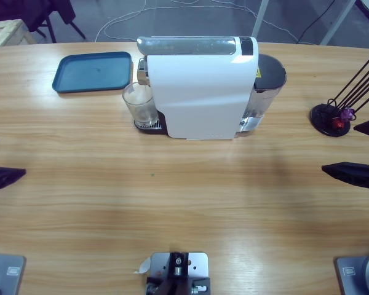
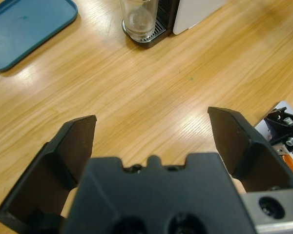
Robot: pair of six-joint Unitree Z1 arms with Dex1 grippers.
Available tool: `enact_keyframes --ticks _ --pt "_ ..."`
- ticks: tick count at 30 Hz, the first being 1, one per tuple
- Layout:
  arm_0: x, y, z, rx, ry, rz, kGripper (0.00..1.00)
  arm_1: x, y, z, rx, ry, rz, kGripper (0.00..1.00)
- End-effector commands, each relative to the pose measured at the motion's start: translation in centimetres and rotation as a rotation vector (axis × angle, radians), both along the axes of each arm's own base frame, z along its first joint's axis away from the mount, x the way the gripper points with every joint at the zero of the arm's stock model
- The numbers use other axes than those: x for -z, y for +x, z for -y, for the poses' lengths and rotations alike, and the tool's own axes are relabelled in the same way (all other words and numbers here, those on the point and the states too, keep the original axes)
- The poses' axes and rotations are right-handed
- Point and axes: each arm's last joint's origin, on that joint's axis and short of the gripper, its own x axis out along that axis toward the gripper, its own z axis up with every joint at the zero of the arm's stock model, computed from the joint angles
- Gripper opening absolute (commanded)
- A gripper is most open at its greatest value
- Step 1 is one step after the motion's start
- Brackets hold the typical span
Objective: Pour coffee
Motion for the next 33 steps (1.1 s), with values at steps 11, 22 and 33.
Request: enact_keyframes --ticks 11,22,33 --pt "1.3 -0.5 -0.3 0.031 -0.046 0.001 1.000 1.0 -0.1 -0.1 -0.023 -0.019 -0.022 1.000" --pt "1.4 -0.8 -0.7 0.031 -0.063 0.017 1.000 1.1 0.2 -0.4 -0.023 -0.026 -0.031 1.000" --pt "-2.0 7.0 5.8 0.009 0.105 0.044 1.000 1.1 0.2 -0.4 -0.025 -0.026 -0.034 1.000"
